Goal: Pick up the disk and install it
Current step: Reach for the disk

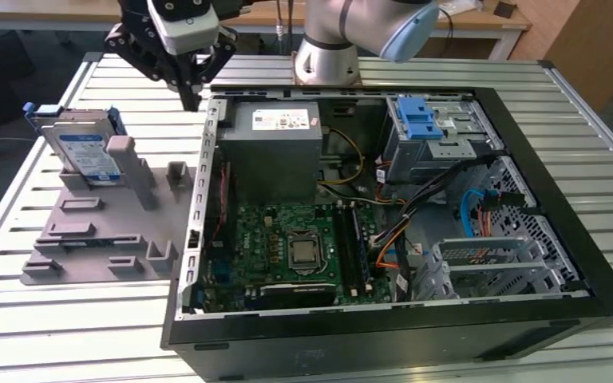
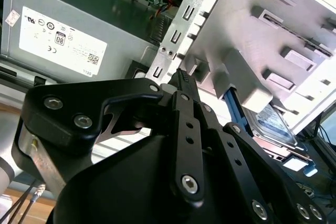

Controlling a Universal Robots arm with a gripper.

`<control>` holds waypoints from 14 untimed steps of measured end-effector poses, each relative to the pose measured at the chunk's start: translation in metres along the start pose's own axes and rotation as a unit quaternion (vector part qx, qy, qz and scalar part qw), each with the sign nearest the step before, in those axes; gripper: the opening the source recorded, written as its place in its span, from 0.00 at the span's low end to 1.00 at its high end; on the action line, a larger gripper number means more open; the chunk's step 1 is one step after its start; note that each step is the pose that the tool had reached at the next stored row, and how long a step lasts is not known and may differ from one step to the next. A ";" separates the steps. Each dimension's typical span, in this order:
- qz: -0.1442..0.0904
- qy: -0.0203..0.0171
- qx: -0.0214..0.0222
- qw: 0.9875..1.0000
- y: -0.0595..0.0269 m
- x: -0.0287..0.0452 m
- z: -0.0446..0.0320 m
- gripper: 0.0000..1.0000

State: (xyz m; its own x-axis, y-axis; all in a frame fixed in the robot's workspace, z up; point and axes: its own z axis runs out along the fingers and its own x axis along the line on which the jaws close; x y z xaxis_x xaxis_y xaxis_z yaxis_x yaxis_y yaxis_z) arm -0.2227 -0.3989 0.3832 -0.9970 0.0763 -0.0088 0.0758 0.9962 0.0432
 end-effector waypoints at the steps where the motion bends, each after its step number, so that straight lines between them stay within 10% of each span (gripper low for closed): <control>1: 0.000 0.000 0.000 1.000 -0.0001 0.0010 0.0001 0.11; 14: 0.000 0.001 0.000 1.000 -0.0013 0.0158 0.0011 0.11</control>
State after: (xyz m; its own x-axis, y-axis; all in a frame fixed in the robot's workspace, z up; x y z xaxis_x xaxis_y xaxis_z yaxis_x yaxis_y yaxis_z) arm -0.2386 -0.3989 0.3819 -0.9971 0.0762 -0.0065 0.0758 0.9962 0.0430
